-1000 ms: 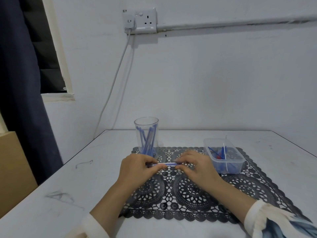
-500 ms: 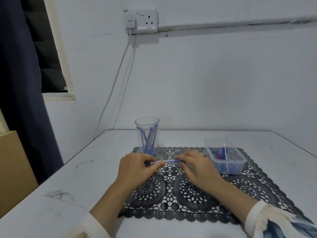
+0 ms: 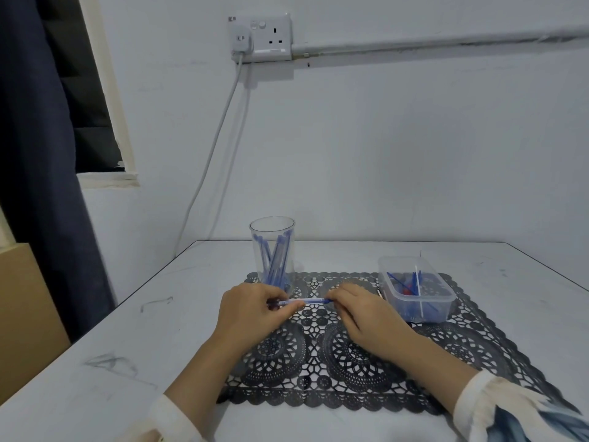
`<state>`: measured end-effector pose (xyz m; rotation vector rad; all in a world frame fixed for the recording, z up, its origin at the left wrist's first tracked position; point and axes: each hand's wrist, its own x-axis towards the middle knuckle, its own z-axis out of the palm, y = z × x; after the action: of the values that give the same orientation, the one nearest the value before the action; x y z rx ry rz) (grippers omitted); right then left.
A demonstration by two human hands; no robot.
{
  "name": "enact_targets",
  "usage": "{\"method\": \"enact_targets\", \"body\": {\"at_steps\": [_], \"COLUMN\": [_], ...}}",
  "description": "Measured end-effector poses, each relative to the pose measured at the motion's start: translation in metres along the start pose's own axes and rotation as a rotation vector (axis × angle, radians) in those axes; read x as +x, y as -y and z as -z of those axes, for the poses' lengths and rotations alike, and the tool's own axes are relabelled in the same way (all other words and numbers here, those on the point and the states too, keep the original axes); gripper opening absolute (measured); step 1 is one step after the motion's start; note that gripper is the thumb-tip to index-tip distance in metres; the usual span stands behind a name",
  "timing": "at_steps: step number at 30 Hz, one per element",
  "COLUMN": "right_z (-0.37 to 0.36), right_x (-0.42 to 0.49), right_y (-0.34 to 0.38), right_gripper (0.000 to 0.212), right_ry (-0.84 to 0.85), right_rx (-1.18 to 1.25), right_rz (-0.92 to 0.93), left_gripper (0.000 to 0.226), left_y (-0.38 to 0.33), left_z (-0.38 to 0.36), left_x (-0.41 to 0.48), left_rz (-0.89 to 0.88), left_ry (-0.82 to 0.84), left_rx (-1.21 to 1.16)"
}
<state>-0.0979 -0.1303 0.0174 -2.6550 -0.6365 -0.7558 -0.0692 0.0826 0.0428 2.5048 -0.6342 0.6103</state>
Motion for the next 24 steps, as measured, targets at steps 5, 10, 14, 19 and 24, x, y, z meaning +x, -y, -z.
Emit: {"method": "enact_targets", "body": {"at_steps": [5, 10, 14, 19, 24], "right_z": [0.001, 0.004, 0.004, 0.008, 0.011], "right_x": [0.0, 0.002, 0.003, 0.002, 0.0], "right_y": [0.0, 0.0, -0.002, -0.002, -0.001], "right_gripper": [0.043, 0.053, 0.052, 0.041, 0.033], "right_ry": [0.043, 0.041, 0.029, -0.028, -0.121], "right_rx": [-0.037, -0.033, -0.03, -0.041, -0.043], "right_rz": [0.017, 0.021, 0.009, 0.026, 0.03], "left_gripper": [0.039, 0.039, 0.038, 0.036, 0.037], "left_y": [0.001, 0.001, 0.002, 0.003, 0.004], "left_z": [-0.001, -0.002, -0.002, -0.003, -0.004], "left_x": [0.0, 0.0, 0.0, -0.001, -0.001], "left_rz": [-0.007, 0.0, -0.003, -0.007, -0.015], "left_ry": [-0.011, -0.005, -0.001, -0.006, -0.022], "left_rx": [-0.01, -0.033, -0.052, -0.088, -0.121]}}
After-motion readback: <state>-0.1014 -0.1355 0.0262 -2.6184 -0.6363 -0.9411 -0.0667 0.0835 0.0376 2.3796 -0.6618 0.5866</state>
